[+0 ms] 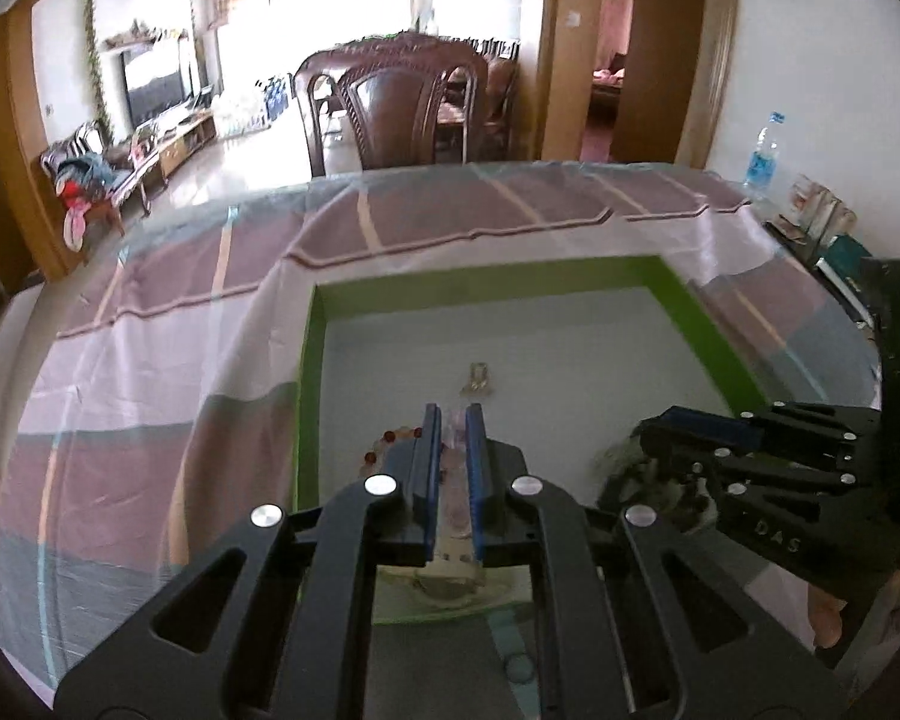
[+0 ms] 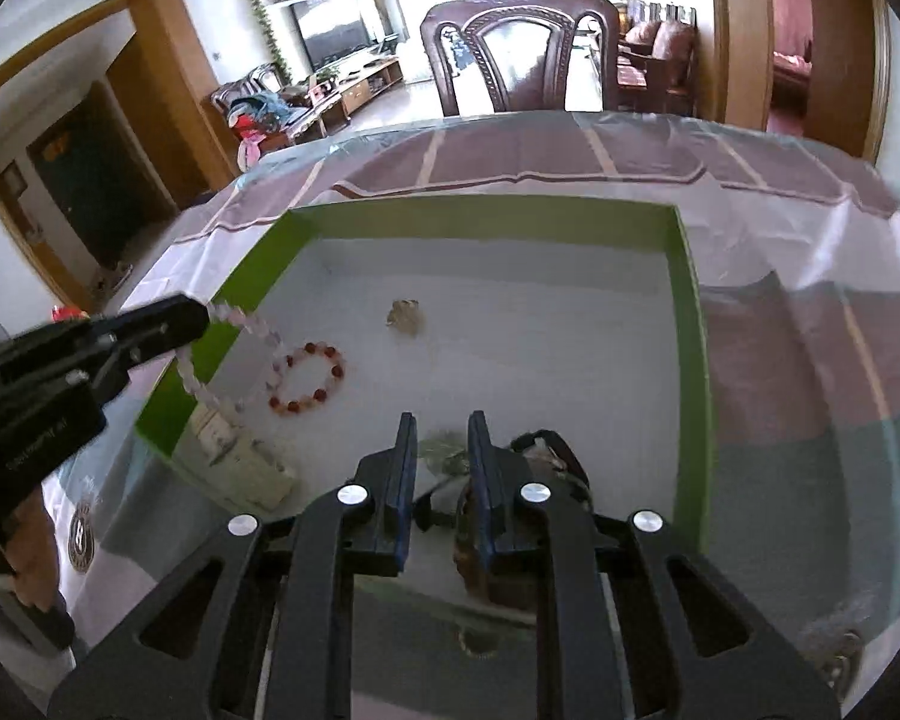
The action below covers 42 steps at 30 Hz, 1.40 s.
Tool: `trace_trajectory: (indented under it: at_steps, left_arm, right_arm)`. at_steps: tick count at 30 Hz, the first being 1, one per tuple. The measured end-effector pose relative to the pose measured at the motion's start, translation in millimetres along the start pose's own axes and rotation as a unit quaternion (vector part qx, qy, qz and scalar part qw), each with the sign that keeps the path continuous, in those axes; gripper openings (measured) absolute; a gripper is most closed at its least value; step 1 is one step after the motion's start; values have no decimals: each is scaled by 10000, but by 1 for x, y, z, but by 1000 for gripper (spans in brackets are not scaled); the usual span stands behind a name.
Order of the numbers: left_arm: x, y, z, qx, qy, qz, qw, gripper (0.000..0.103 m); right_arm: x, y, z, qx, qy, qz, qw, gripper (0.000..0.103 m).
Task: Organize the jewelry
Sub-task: 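Carry the pink bracelet and jade charms into the green box and open both tools, then move the left tool to the black hair tie while the right tool approaches the silver ring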
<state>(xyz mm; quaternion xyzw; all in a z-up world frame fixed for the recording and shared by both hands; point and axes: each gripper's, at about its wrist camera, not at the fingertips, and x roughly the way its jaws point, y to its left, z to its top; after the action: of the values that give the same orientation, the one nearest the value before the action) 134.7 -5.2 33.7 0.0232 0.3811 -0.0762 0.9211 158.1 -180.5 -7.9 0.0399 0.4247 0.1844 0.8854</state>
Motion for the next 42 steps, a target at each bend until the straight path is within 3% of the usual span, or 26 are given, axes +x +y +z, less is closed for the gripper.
trace_trajectory:
  at_steps: [1, 2, 3, 9, 12, 14, 16, 18, 21, 27, 28, 29, 31, 38, 42]
  left_arm:
    - [3, 2, -1, -57, 28, 15, 10000, 30]
    - [5, 6, -1, -137, 49, 8, 9999, 35]
    - [4, 9, -2, -216, 40, -32, 9998, 41]
    - [-26, 9, -20, -138, 75, -274, 9995, 47]
    - [-46, -8, -42, 223, 204, -546, 9981, 48]
    - [-51, -21, -61, 439, 451, -958, 9934, 51]
    - [-48, -36, -80, 729, 647, -1043, 9898, 57]
    - [-37, -49, -97, 1019, 754, -811, 9886, 57]
    - [-18, -54, -111, 1077, 920, -665, 9877, 57]
    - [1, -44, -120, 832, 1041, -613, 9892, 59]
    - [4, -41, -120, 774, 1058, -612, 9895, 59]
    - [5, -40, -120, 736, 1072, -595, 9897, 59]
    - [10, -37, -122, 695, 1109, -551, 9899, 59]
    - [15, -38, -123, 702, 1099, -480, 9903, 59]
    - [16, -35, -123, 598, 1045, -327, 9922, 41]
  right_arm:
    - [0, -3, -1, 53, -15, -1, 10000, 34]
    - [-1, -4, -1, 101, -22, 1, 9999, 47]
    - [-5, -4, -2, 161, -50, 16, 9999, 50]
    - [-53, 6, -21, -199, -180, -92, 9996, 51]
    - [-67, 15, -45, -427, 83, -168, 9989, 51]
    - [-64, 19, -60, -565, 254, -249, 9978, 51]
    - [-52, 21, -71, -677, 436, -427, 9958, 51]
    - [-34, 18, -78, -645, 596, -570, 9945, 51]
    - [-5, 9, -85, -372, 862, -646, 9935, 51]
    - [6, 8, -90, -425, 717, -844, 9929, 51]
    - [6, 8, -91, -438, 661, -859, 9931, 46]
    - [6, 9, -92, -468, 588, -906, 9930, 33]
    - [6, 11, -92, -557, 517, -920, 9928, 21]
    - [-8, 24, -106, -798, 837, -730, 9906, 21]
    - [-18, 32, -121, -898, 830, -564, 9909, 21]
